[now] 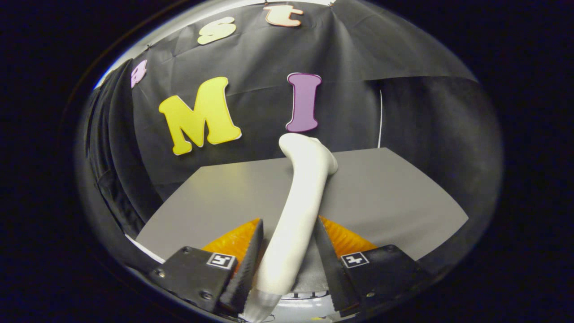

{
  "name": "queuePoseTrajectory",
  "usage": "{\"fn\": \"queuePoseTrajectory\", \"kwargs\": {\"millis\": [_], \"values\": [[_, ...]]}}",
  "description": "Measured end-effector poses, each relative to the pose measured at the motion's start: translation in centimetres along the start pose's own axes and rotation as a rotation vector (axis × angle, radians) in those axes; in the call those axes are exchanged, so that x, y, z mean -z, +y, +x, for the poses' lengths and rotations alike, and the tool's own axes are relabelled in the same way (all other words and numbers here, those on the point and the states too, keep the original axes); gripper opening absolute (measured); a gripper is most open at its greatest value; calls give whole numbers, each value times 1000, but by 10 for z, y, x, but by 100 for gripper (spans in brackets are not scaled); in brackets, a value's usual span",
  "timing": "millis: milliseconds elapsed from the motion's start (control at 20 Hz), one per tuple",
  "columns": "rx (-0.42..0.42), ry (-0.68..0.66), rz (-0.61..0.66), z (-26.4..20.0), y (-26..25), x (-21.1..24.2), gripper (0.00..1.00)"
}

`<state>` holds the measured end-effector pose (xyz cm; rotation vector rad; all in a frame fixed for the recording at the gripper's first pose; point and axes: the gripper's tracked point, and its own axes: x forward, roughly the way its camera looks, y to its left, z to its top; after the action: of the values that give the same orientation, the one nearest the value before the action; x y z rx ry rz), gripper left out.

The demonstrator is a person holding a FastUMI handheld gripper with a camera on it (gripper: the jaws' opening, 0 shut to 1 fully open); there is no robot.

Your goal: Iron the clothes twice with a garment steamer, once on the left side and once on the right side.

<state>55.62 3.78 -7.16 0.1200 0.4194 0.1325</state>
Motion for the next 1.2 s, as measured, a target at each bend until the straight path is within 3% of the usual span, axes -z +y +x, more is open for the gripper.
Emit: {"fn": "queuePoseTrajectory", "kwargs": {"millis": [250, 400, 750, 1200], "values": [[-41, 5, 58, 0, 6, -3, 56], [-80, -4, 110, 2, 14, -8, 38], [-74, -61, 124, -15, 13, -18, 36], [-143, -184, 99, -134, 82, -45, 36]]}}
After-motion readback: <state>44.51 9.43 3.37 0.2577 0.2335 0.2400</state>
